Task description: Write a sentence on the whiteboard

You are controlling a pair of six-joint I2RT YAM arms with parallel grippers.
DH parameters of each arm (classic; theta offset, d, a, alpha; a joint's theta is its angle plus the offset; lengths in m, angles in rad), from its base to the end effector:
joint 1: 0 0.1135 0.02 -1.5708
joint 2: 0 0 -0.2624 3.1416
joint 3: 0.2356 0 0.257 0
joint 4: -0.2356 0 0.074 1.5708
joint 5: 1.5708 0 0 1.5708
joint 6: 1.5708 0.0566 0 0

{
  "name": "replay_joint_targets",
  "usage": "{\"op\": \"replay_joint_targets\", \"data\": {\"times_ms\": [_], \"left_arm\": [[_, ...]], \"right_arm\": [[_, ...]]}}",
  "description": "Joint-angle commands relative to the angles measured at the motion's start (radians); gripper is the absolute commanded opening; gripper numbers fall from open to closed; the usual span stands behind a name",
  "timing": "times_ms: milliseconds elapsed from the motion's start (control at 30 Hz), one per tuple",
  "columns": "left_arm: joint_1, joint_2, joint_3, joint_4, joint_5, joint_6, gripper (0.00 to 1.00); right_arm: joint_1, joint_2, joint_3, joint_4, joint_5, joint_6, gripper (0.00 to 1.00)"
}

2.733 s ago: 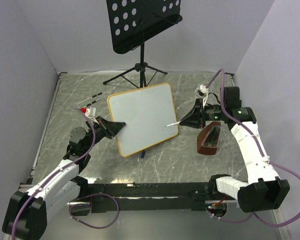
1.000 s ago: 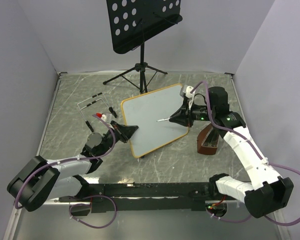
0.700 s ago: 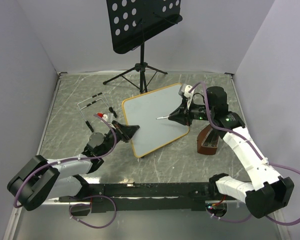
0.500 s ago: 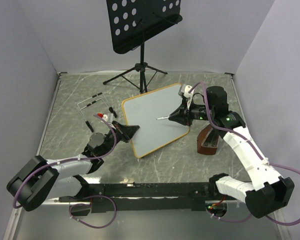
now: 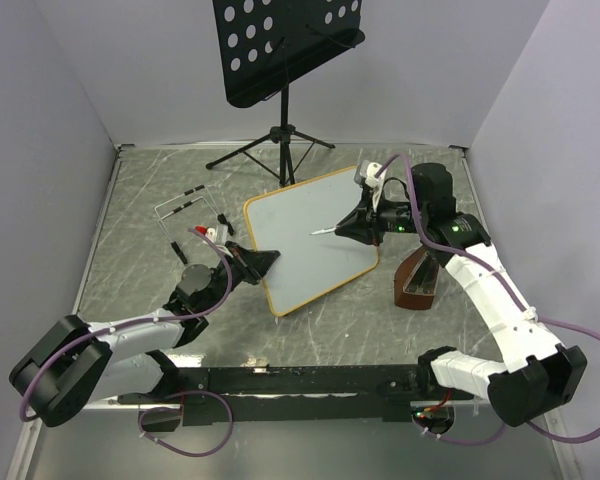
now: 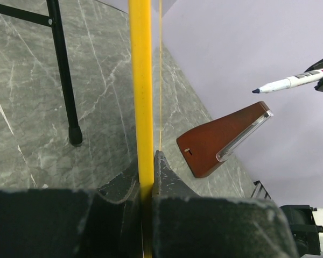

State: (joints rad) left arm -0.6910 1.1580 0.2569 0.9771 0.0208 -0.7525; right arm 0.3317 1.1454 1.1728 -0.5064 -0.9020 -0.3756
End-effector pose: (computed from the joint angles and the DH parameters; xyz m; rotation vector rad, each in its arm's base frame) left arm 0.1897 -0.1584 0.2051 -0.0315 1.6115 -1.1616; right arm 0.2282 0.1256 0.3690 -1.1702 1.5725 0.8854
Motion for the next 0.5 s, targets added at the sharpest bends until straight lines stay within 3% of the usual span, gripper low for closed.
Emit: {"op": "replay_joint_targets", "data": {"times_ms": [0, 467], "left_arm": [[-0.013, -0.026, 0.028, -0.029, -0.018, 0.038, 0.01], [-0.027, -0.027, 0.013, -0.032, -0.059, 0.019, 0.01]], "right_arm": [[0.027, -0.001, 0.06, -0.004, 0.005, -0.025, 0.0], [0.072, 0.005, 0.085, -0.014, 0.038, -0.049, 0.0]]}}
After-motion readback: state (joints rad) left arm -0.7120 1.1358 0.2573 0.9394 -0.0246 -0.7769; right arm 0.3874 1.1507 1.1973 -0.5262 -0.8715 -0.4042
